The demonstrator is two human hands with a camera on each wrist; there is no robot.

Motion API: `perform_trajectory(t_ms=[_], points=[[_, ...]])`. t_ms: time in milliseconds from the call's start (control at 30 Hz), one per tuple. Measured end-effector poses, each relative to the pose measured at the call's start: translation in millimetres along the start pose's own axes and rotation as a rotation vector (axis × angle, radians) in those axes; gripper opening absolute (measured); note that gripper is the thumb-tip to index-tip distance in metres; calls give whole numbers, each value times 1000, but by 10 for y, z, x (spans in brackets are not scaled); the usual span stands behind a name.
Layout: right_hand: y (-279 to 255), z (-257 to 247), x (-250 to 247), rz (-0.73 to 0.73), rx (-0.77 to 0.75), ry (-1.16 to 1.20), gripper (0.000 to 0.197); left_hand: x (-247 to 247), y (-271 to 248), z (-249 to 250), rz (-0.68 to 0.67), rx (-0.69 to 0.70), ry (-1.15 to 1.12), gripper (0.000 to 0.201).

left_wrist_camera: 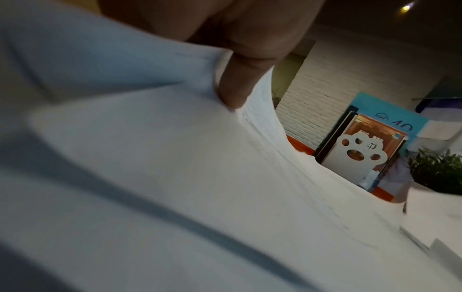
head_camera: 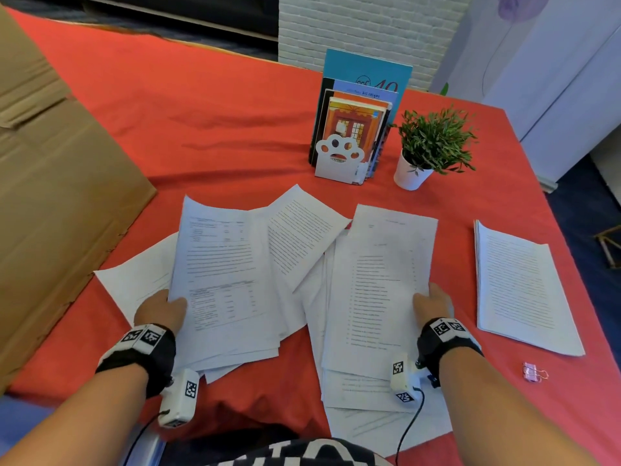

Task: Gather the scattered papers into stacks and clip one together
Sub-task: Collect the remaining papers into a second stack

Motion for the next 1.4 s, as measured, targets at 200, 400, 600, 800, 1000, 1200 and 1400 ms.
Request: perform_trajectory(t_ms=[200,400,600,800,1000,1200,1400], points=[[-37,20,-97,38,-26,86,31,155,-65,-122,-59,-77,-3,36],[-99,-230,25,-8,-127,80,8,81,-202,-86,100,-88,-169,54],[-168,-119,173,-27,-97,46,4,2,-88,-354,141,-208,50,40],[-184,25,231,-42,-57,0,5,-31,-100,-565,85,-338,33,48],[-125,97,233,-41,-29,-69,16,-70,-82,-356,158,-160,-13,37],[-99,148,151,-12,-5,-67,8,-611,-328,138,454,35,-206,7],[-117,183,131,-40,18,-54,7,-965,-268,560,645,188,-725,72]])
Point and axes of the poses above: each hand's wrist, its own y-axis towards the middle knuckle, its own x-axis out of the palm, z = x × y, the point moved 8 cm from there along y, towards the middle knuckle, and after that the axes turned 11 degrees about y, right-handed, at the moved point
